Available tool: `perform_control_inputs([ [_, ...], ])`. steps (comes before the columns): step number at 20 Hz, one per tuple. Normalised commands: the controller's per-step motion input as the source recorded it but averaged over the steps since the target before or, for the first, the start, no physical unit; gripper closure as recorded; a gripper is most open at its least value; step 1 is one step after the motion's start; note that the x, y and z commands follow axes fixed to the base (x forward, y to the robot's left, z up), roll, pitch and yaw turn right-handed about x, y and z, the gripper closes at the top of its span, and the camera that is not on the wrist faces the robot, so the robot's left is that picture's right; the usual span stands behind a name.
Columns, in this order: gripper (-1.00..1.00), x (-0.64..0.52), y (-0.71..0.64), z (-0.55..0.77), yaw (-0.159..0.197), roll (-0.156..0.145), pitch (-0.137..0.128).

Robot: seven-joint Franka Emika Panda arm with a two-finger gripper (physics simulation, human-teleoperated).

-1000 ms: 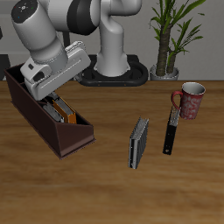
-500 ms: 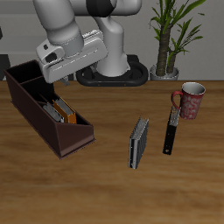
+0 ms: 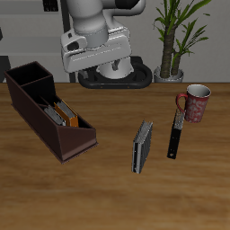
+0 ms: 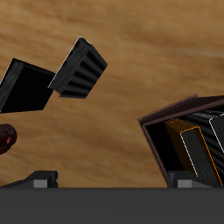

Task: Place the right striped book into the right desk caddy's left compartment and place the orange book into the right desk caddy's left compartment and place the red mug into the right desk caddy's right compartment

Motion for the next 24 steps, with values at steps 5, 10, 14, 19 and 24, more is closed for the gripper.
perform_control_inputs([
  [5,-1.00,-0.36,0.60,-0.12,-0.074,-0.088,-0.055],
  [10,-1.00,-0.26,0.52,-0.15,-0.061,-0.033,-0.007],
  [14,-1.00,-0.19,0.42,-0.03,-0.140,-0.120,-0.034],
  [19,-1.00,-0.33,0.58,-0.12,-0.106,-0.006,0.000],
  [24,-1.00,-0.06,0.33,-0.16,-0.065,-0.044,0.042],
])
